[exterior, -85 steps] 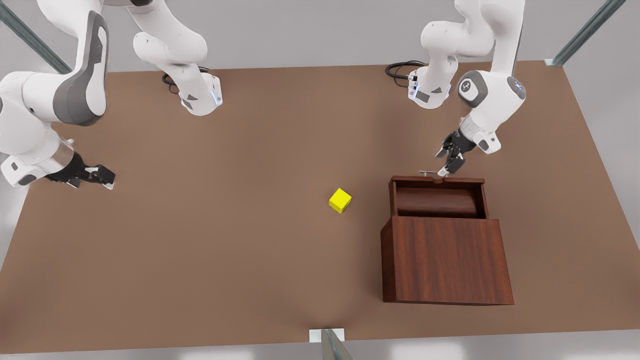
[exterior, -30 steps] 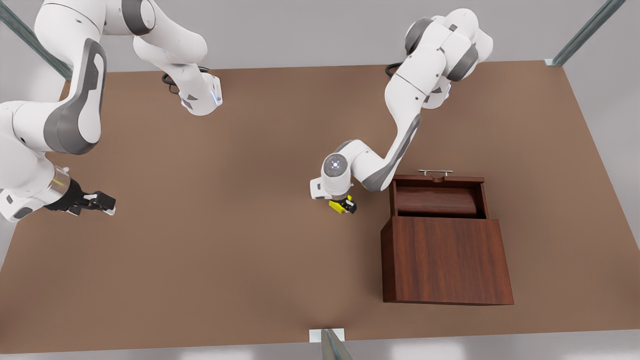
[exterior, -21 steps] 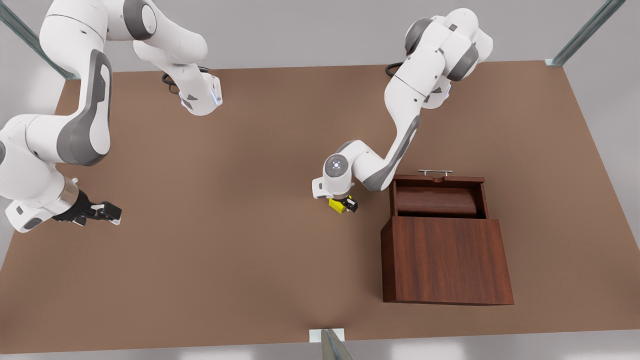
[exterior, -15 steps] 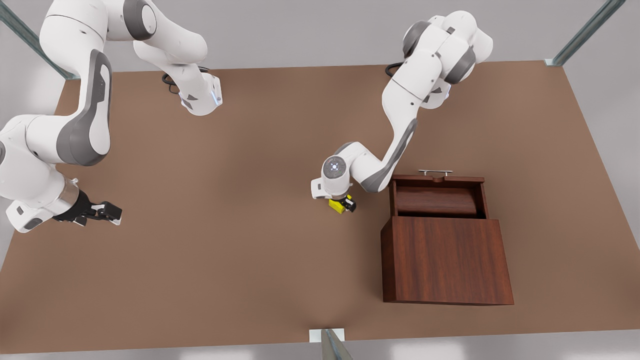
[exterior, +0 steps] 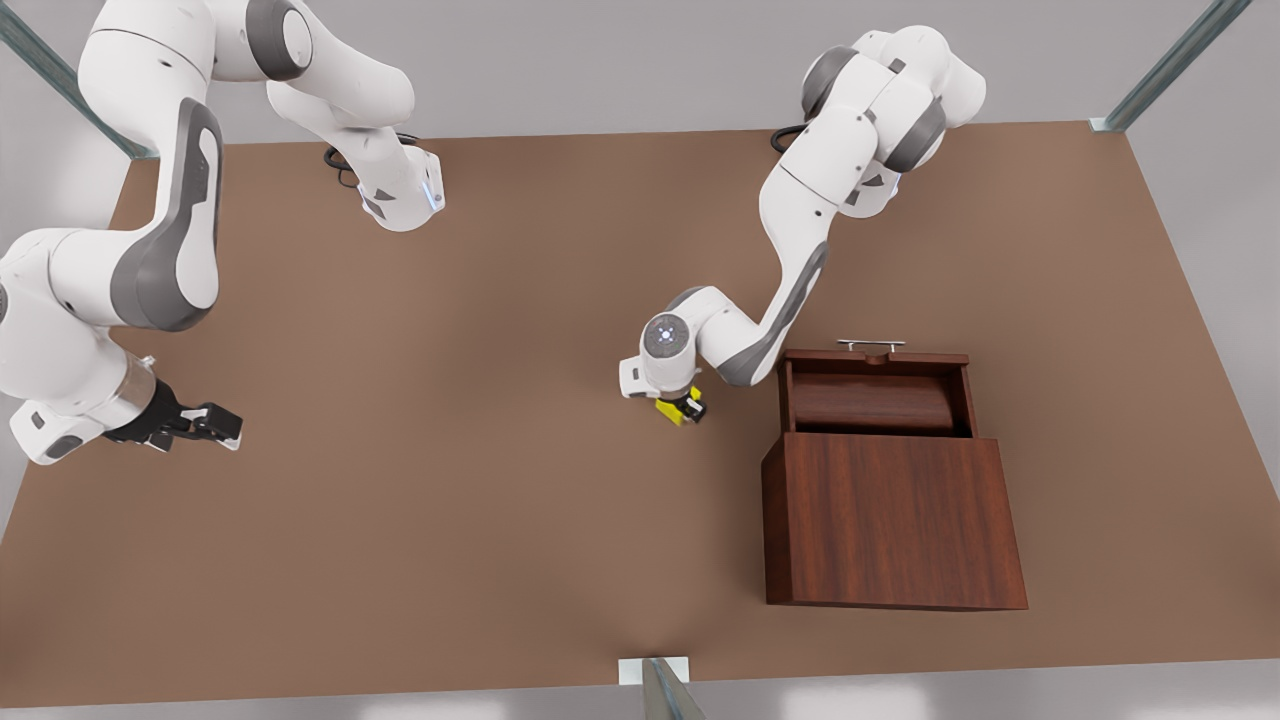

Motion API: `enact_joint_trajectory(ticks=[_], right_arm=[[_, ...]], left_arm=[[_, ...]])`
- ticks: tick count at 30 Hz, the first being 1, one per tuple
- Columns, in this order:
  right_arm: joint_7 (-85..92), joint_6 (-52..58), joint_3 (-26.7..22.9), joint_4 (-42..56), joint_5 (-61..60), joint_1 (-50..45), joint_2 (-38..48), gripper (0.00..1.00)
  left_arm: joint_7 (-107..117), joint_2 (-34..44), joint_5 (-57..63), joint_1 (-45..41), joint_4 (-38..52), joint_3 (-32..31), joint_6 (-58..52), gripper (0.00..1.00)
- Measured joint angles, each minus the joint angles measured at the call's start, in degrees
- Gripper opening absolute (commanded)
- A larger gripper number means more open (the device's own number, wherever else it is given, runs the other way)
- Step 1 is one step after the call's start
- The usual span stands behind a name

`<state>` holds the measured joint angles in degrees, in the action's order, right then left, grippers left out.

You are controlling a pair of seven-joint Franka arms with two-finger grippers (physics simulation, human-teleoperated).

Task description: Open the drawer with left arm, place the square in the middle with right arm, and place the square in the drawer with left arm

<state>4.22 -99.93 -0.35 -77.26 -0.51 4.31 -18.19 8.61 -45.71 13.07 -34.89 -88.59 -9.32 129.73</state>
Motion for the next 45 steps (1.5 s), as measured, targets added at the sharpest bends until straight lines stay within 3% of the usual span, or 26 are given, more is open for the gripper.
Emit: enact_joint_trajectory(ticks=[16, 19, 25, 28, 36, 43, 44, 45], right_arm=[[0.0, 0.0, 0.0, 0.0, 0.2, 0.0, 0.0, 1.0], [0.0, 0.0, 0.0, 0.0, 0.2, 0.0, 0.0, 1.0], [-0.1, 0.0, 0.0, 0.0, 0.2, 0.0, 0.0, 1.0], [0.0, 0.0, 0.0, 0.0, 0.2, 0.0, 0.0, 1.0], [-0.1, 0.0, 0.0, 0.0, 0.6, 0.1, 0.1, 1.0], [-0.1, 0.0, 0.0, 0.0, 0.5, 0.4, 0.1, 1.0], [0.0, 0.0, 0.0, 0.0, 0.5, 0.4, 0.1, 1.0], [0.0, 0.0, 0.0, 0.0, 0.5, 0.5, 0.1, 1.0]], left_arm=[[0.8, 0.5, 0.1, -0.1, 0.8, -0.1, -0.5, 0.7], [0.7, 3.2, 0.1, 0.0, 0.9, -0.1, -1.8, 0.7], [-6.1, 13.9, -0.3, 0.9, 3.6, 0.2, -17.9, 0.72], [-11.8, 17.7, -0.6, 1.0, 3.5, 2.2, -23.2, 0.72], [-41.8, 22.1, -5.6, 0.9, 2.9, 19.5, -27.8, 0.72], [-47.8, 21.4, -9.0, 0.9, 1.7, 23.5, -30.9, 0.72], [-47.8, 21.1, -9.2, 1.0, 1.6, 23.5, -30.7, 0.74], [-47.8, 20.9, -9.4, 1.3, 1.6, 23.5, -30.7, 1.0]])
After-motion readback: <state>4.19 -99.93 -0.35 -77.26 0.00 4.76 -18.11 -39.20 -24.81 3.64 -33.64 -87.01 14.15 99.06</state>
